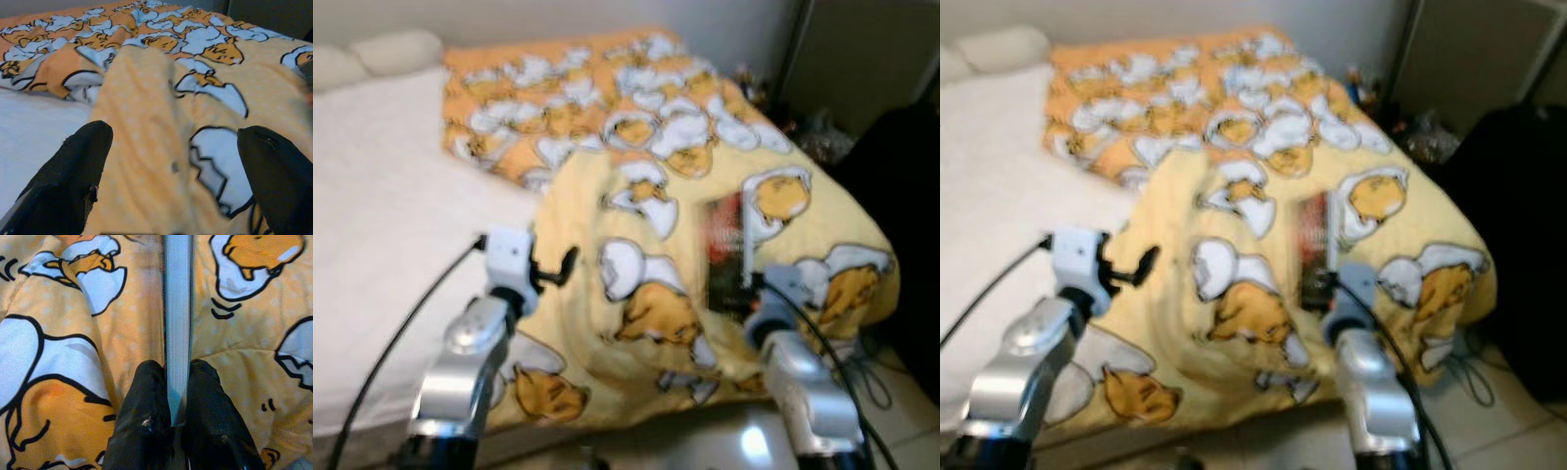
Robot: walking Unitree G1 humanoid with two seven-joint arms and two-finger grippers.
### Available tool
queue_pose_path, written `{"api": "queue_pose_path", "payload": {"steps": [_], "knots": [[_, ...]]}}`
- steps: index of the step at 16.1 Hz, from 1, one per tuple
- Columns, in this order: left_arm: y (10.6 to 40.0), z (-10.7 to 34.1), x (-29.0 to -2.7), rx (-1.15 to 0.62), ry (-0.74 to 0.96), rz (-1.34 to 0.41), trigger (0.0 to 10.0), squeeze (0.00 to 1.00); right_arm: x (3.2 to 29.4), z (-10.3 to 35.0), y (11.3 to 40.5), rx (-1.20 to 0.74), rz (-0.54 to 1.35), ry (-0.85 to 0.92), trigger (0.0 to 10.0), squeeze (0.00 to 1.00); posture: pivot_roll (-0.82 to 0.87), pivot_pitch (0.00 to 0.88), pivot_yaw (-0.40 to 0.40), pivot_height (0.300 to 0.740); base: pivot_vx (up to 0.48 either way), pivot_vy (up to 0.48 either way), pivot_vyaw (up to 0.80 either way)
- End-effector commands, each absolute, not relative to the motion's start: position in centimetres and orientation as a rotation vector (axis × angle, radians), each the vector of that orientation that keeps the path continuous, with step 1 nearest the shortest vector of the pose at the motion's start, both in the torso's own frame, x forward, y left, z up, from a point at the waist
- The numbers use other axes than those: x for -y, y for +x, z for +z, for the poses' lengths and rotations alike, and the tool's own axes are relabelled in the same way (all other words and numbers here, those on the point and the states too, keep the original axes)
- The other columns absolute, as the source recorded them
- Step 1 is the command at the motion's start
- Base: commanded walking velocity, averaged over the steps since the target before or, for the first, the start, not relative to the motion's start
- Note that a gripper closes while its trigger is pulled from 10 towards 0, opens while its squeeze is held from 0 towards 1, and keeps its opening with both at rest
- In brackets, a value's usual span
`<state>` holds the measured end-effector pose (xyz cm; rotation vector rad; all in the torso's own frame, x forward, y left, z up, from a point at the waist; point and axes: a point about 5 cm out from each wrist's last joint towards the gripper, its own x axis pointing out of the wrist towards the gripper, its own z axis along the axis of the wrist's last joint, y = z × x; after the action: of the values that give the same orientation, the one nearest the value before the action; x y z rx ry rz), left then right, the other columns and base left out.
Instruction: Clean up the room
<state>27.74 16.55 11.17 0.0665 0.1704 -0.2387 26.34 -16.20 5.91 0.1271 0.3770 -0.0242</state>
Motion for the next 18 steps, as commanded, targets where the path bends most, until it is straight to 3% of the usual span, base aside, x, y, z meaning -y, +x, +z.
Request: {"api": "queue_pose_path", "payload": {"steps": [1,18], "knots": [[27.8,11.4,-17.6,-0.169,0.087,-0.210,10.0,0.00,15.5,7.4,27.0,-0.305,0.000,0.138,10.0,0.00,0.08,0.000,0.032,0.740,0.000,0.442,0.00],[29.6,12.3,-18.2,-0.121,0.076,-0.134,10.0,0.00,14.5,10.3,29.3,-0.190,0.149,0.093,10.0,0.00,0.09,0.000,0.010,0.740,0.000,0.445,0.00]]}}
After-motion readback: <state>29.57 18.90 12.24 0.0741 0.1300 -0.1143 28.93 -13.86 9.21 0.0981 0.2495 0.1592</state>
